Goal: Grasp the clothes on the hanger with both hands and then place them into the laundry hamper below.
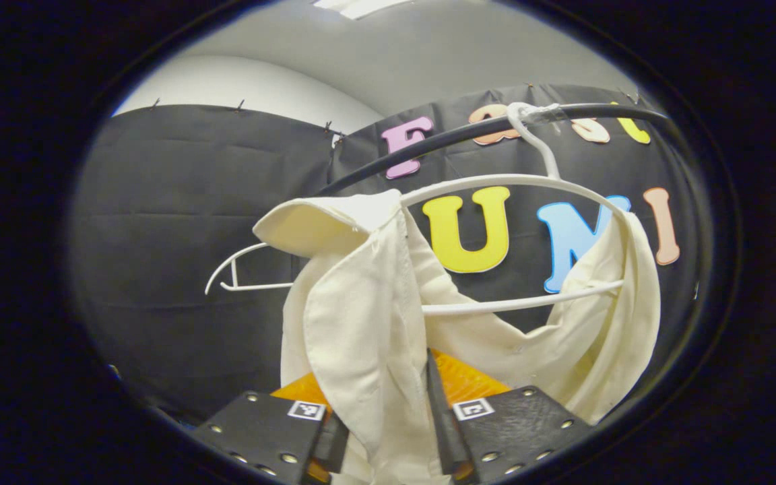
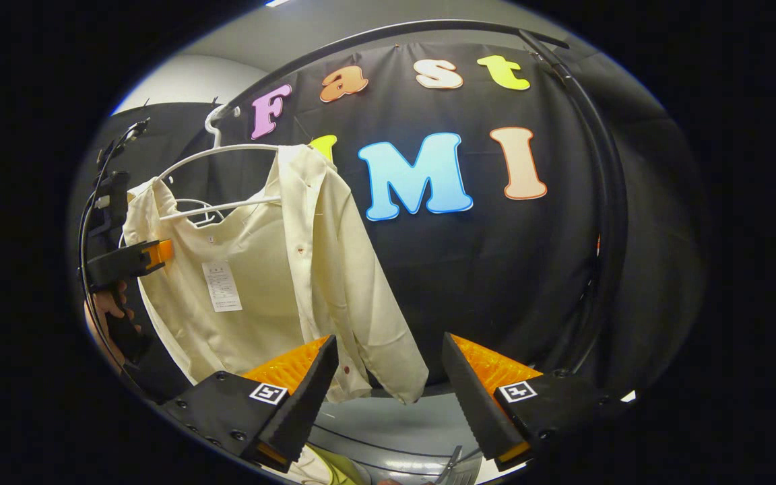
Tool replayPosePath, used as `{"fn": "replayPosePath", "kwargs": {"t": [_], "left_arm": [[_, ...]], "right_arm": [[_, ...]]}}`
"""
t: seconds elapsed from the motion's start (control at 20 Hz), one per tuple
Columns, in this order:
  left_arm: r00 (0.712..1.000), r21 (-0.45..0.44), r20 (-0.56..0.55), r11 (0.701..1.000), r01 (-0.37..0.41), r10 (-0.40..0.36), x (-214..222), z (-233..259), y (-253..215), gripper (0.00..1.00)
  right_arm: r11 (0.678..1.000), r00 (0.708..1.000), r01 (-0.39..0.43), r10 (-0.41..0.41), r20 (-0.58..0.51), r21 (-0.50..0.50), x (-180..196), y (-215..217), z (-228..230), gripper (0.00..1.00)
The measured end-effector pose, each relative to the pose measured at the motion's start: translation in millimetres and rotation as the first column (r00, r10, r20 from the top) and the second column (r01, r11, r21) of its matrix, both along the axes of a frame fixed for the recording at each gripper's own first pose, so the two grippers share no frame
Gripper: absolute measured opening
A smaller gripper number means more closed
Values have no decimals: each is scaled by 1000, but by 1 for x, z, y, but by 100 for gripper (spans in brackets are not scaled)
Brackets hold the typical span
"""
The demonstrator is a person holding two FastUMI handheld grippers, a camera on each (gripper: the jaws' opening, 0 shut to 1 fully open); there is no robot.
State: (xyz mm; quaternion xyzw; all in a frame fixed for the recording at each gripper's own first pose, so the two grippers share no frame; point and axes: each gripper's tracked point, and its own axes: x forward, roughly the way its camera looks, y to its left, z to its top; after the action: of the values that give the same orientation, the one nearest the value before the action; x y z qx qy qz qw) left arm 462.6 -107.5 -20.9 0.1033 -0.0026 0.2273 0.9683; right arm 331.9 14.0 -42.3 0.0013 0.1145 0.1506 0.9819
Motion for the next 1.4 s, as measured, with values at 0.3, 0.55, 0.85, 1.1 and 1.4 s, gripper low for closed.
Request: {"fn": "replayPosePath", "kwargs": {"t": [0.3,0.55,0.85,1.1,1.4], "left_arm": [[998,-53,30,997,52,-51,-6,4,14,9],[993,-87,44,990,114,-111,-16,10,10,1],[989,-97,60,985,142,-137,-28,16,8,1],[986,-105,50,981,163,-158,-27,15,5,2],[985,-110,59,980,166,-161,-29,14,2,1]], "right_arm": [[997,997,-60,57,60,39,21,38,25,98],[983,986,-136,122,110,122,45,84,57,98],[972,982,-164,144,122,170,60,125,65,98],[981,985,-141,126,119,136,92,150,55,98],[995,992,-34,22,124,98,132,154,43,92]]}}
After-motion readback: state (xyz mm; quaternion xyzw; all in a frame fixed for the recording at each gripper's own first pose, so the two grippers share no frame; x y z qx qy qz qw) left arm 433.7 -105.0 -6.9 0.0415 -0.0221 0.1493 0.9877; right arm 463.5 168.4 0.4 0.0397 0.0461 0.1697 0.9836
